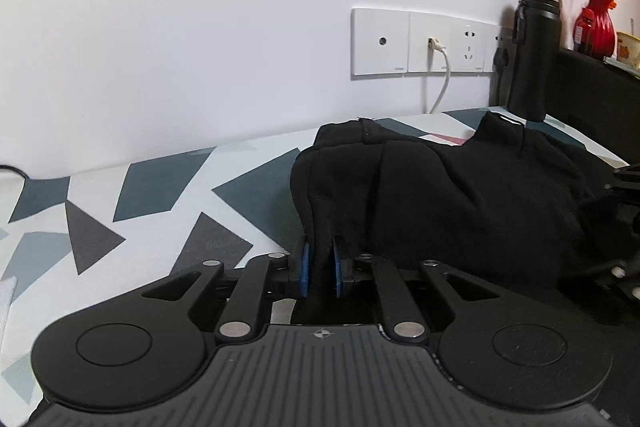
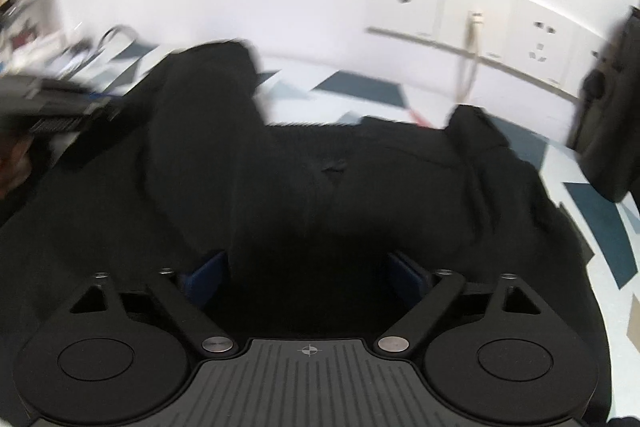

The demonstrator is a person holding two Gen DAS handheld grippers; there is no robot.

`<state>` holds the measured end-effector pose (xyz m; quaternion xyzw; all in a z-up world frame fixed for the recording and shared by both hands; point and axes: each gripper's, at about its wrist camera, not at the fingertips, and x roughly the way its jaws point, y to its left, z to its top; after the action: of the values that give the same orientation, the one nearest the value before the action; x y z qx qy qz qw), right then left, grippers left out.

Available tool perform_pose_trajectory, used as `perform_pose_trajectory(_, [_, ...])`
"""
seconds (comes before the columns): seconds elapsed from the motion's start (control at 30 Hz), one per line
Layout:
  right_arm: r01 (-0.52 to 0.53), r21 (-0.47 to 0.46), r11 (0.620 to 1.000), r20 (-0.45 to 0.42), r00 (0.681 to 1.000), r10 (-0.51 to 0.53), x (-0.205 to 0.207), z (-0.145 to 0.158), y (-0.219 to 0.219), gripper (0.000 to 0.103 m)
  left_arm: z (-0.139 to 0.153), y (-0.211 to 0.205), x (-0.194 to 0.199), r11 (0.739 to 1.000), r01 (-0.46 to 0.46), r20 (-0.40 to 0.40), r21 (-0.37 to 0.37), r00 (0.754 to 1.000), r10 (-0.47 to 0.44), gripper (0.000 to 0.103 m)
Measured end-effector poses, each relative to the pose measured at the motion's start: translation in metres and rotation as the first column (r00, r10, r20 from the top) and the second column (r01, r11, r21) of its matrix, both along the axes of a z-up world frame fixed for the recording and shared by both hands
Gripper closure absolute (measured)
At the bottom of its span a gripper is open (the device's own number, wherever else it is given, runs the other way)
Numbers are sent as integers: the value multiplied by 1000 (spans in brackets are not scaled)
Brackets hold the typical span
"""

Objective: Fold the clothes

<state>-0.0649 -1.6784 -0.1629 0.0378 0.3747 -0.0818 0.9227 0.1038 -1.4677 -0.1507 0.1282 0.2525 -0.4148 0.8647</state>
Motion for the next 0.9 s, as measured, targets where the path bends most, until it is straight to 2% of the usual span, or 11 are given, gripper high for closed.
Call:
perform_pose_trajectory(0.03, [22, 6, 1000, 13, 1000, -22, 1, -1, -6, 29, 0, 1, 0, 1000, -11, 4, 0, 1000, 11, 51])
perform_pose_trajectory(0.07, [44, 13, 999, 26, 999, -45, 1, -2, -13, 34, 2, 2, -2, 1000, -13, 13, -12, 1000, 13, 36])
perform_pose_trajectory(0.2, [182, 33, 983, 62, 981, -184, -4, -4, -40, 48, 18, 15, -8, 996, 29, 0, -90, 1000, -29, 34])
perform_pose_trajectory(0.4, [410, 7, 912, 70, 910, -410, -33, -6, -63, 51, 47, 61, -27, 991, 30, 49, -128, 998, -24, 25])
perform_pose_trajectory(0.6, [565, -12, 825, 68, 824, -563, -71, -8, -68, 51, 54, 118, -46, 996, 18, 92, -82, 996, -10, 22])
perform_pose_trajectory(0.7, [624, -8, 781, 67, 780, -623, -86, -9, -72, 48, 54, 153, -60, 998, 28, 131, -63, 991, -20, 16])
perform_pose_trajectory(0.83, [647, -1, 762, 58, 761, -646, -88, -9, -74, 44, 49, 194, -84, 999, 43, 206, -14, 978, -40, 13])
perform_pose_trajectory(0.9, [649, -6, 761, 57, 760, -648, -87, -7, -71, 42, 46, 212, -92, 999, 39, 213, 5, 976, -39, 13])
